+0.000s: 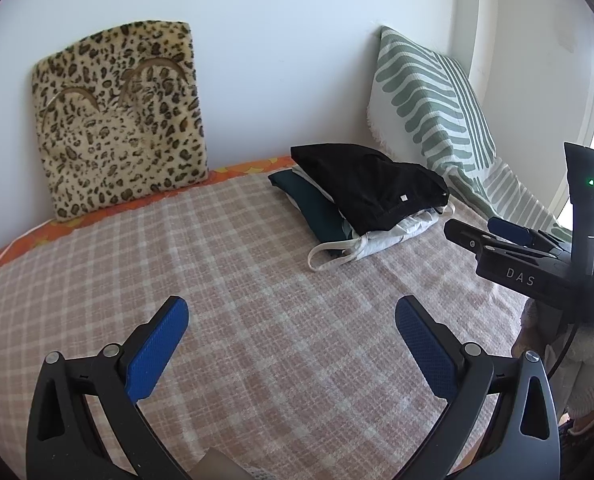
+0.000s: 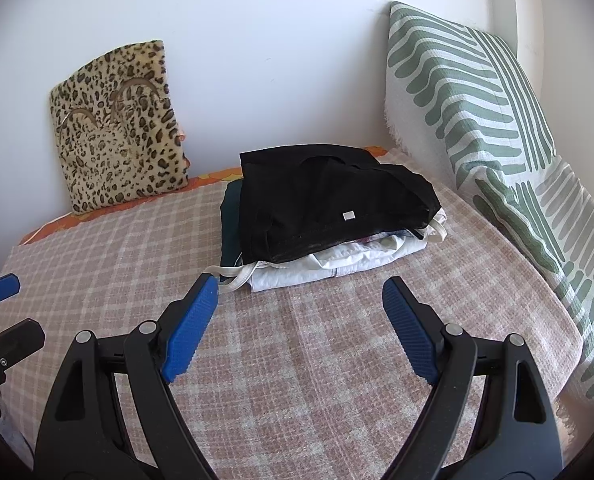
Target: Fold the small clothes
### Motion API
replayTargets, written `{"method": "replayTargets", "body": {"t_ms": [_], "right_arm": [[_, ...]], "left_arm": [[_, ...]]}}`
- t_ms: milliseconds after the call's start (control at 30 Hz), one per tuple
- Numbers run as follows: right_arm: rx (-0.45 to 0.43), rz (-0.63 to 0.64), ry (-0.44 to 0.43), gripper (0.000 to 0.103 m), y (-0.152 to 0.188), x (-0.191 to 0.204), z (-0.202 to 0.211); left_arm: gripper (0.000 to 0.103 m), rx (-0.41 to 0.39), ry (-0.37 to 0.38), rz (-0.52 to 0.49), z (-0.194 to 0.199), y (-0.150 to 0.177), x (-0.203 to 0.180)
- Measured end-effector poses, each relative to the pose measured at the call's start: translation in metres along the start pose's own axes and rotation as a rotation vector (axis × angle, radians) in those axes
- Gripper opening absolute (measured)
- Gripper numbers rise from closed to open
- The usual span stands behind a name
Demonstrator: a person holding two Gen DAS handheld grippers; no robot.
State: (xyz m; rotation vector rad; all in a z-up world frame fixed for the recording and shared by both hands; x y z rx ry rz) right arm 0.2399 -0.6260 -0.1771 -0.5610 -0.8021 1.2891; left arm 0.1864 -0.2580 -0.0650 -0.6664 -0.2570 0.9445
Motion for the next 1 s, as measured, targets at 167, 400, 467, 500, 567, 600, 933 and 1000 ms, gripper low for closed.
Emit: {"method": "replayTargets", "body": {"t_ms": [167, 400, 467, 500, 567, 600, 933, 1000], "right_arm": [[0.001, 0.014, -0.004, 0.087, -0.0007, 0.0035, -0.0038], [0.002, 0.018, -0.013, 0.087, -0.0015, 0.0062, -0.0034], [0.001, 0.019, -0.013, 0.087, -0.0016, 0.0066, -0.0032], [0.001, 0.019, -0.013, 0.087, -0.0014, 0.0069, -0.0031], [0.001, 0.017, -0.012, 0.087, -0.0011, 0.0071, -0.0026], [0.000, 0.017, -0.013, 0.087, -0.0011, 0.0074, -0.0026], [0.002, 0.017, -0.011, 0.087, -0.0001, 0.0083, -0.0019], [0.003, 0.016, -0.010, 0.087, 0.0005, 0.0089, -0.0014]], "left_arm": [[0.103, -0.006, -0.011, -0.008, 0.0012, -0.0004, -0.0014], [0.103, -0.007, -0.011, -0.006, 0.0017, 0.0005, -0.0021], [0.103, -0.007, -0.012, -0.006, 0.0018, 0.0007, -0.0022], [0.103, -0.007, -0.012, -0.007, 0.0018, 0.0009, -0.0022], [0.103, -0.009, -0.012, -0.006, 0.0021, 0.0006, -0.0022], [0.103, -0.010, -0.014, -0.008, 0.0023, 0.0011, -0.0028], [0.103, -0.025, -0.023, -0.015, 0.0046, 0.0023, -0.0056], [0.103, -0.022, -0.021, -0.016, 0.0044, 0.0027, -0.0055]]}}
Point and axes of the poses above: each gripper's, at about its wrist camera, not at the fingertips, and z roughly against the way its jaws point, x to its left, y to its underside, the point moved 4 cm from there along -z, roughly the way its jaws point, and after that the axes turned 11 degrees about x, right-handed, at the moved point
